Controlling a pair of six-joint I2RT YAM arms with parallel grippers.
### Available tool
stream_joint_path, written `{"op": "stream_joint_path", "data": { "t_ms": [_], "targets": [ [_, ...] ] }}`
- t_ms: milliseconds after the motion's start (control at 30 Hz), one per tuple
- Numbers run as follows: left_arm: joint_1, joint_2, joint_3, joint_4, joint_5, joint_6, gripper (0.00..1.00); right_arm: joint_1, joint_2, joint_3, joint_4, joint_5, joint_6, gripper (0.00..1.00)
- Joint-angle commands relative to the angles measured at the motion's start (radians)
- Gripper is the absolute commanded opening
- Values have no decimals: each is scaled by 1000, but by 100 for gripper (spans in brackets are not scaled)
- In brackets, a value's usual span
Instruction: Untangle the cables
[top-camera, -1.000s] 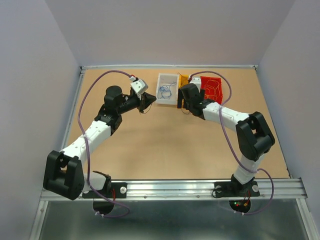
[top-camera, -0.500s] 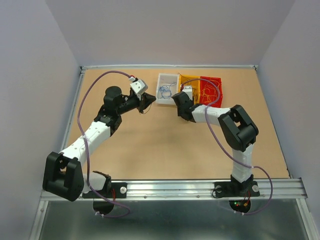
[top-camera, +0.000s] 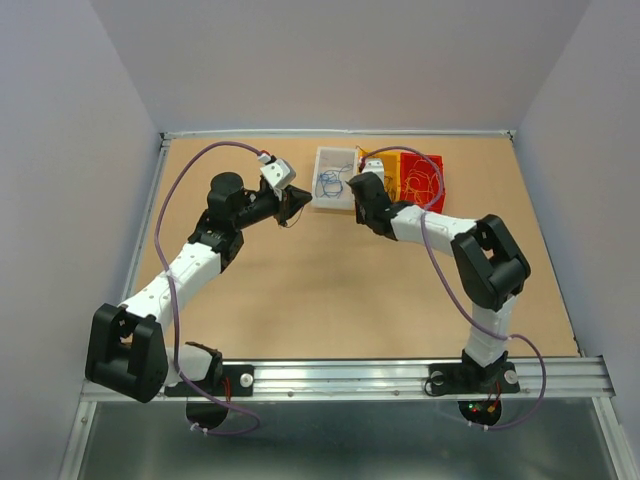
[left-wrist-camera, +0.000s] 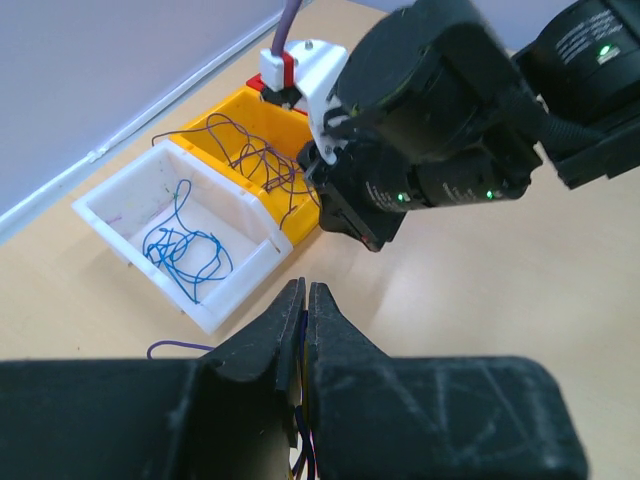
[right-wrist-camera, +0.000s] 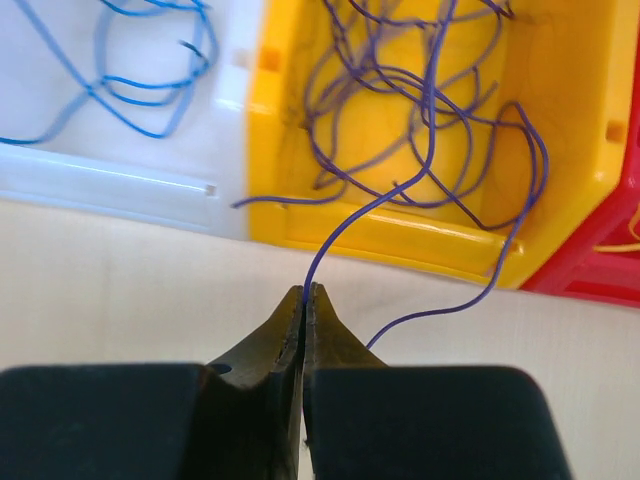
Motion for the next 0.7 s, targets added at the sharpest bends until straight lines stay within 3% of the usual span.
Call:
{"op": "stream_joint_path", "data": {
  "t_ms": [0, 433, 667],
  "targets": [
    [3, -30, -1, 50, 14, 8, 14, -42, -69, 93, 32, -160, -21, 1],
    [3, -25, 0, 50, 18, 11, 14, -230, 151, 373, -3, -404, 41, 0],
    [1, -13, 5, 48, 15, 13, 14, -244, 328, 507, -26, -363, 45, 0]
  ]
}}
